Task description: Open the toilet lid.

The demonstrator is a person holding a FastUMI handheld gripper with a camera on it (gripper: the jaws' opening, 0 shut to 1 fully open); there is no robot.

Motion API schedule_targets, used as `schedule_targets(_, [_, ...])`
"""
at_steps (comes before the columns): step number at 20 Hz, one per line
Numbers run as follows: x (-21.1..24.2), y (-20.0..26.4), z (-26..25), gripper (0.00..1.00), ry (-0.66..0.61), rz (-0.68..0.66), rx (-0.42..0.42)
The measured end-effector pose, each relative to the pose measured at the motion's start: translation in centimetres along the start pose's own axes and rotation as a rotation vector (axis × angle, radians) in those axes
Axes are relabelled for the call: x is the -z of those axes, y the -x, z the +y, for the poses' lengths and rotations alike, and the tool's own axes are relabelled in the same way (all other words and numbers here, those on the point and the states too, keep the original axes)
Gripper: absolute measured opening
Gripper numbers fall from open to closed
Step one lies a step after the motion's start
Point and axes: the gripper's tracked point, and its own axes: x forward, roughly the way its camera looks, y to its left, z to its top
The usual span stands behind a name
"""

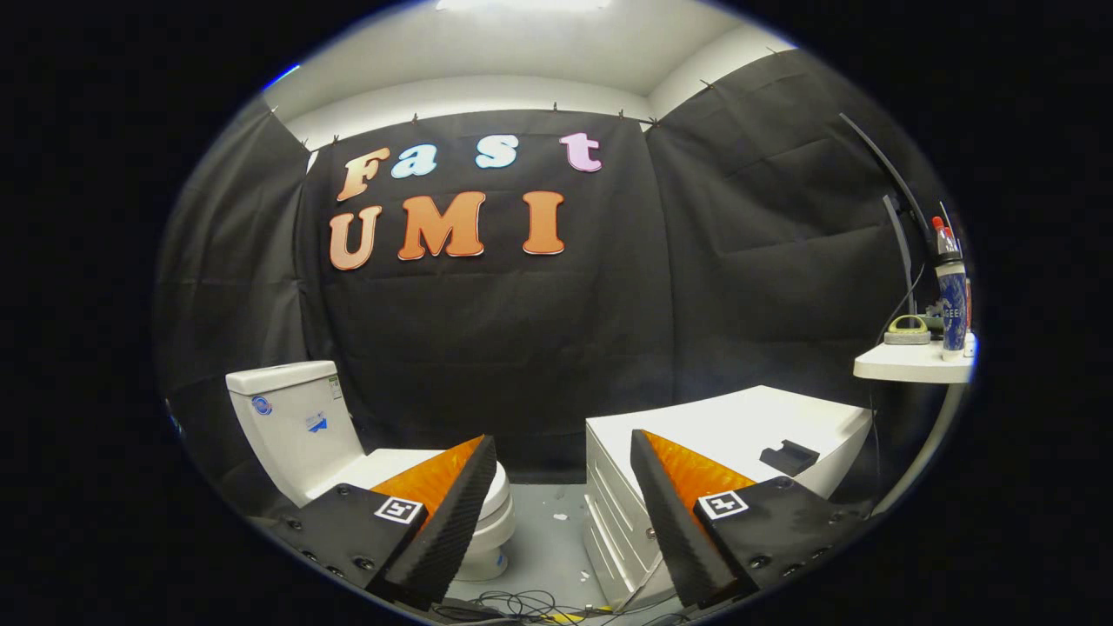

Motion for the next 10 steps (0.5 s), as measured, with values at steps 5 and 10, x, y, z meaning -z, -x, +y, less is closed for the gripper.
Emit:
schedule_targets(5, [-0.1, -0.2, 0.2, 0.99, 0.008, -0.006, -0.010])
schedule_targets(10, [-0.8, -0.8, 1.3, 0.99, 0.027, -0.012, -0.026])
